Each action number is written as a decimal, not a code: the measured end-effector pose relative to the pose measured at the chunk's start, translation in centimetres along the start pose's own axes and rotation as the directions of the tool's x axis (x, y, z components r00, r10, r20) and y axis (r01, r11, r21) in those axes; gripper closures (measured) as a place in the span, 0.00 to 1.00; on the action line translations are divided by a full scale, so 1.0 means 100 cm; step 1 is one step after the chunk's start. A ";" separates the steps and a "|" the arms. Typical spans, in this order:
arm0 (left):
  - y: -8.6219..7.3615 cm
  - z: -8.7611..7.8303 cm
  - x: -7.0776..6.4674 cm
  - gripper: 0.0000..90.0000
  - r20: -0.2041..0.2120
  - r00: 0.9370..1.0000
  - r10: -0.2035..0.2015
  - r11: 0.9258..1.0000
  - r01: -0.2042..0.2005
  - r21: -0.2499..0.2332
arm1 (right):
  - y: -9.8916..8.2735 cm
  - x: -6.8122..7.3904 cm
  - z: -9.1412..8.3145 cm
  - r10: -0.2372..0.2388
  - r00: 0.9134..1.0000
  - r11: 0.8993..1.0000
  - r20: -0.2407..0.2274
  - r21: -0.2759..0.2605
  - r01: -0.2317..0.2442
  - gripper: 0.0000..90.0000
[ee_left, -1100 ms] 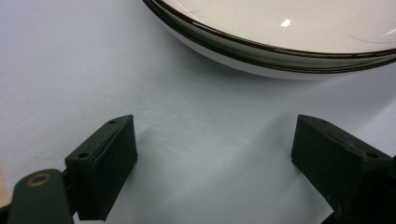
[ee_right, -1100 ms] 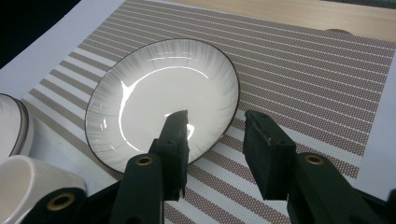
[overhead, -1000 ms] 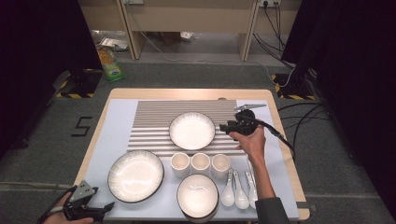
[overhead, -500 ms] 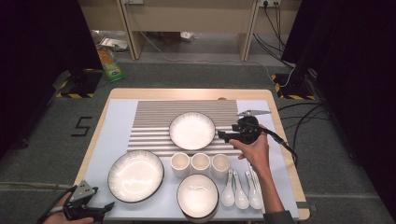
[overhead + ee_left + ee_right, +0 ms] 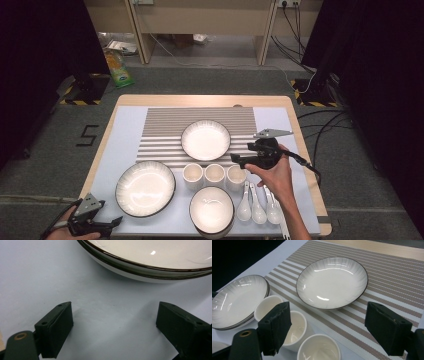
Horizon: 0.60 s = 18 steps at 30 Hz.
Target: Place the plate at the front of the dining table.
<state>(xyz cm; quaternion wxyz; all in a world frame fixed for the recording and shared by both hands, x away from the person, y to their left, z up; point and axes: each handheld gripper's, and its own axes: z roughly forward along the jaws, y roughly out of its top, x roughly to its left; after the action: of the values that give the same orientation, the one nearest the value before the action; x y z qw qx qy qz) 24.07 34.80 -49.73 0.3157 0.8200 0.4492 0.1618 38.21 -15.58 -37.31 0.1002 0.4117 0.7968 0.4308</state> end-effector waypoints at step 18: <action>0.000 0.000 0.000 0.14 -0.004 1.000 0.003 1.000 -0.003 0.003 | -0.019 0.031 -0.018 -0.043 0.996 0.999 -0.072 0.010 0.044 0.29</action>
<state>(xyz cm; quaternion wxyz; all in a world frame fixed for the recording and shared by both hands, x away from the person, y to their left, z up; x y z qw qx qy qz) 24.10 34.77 -49.70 0.3132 0.8208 0.4489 0.1632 34.20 -14.98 -37.09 0.0786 0.3792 0.8111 0.4383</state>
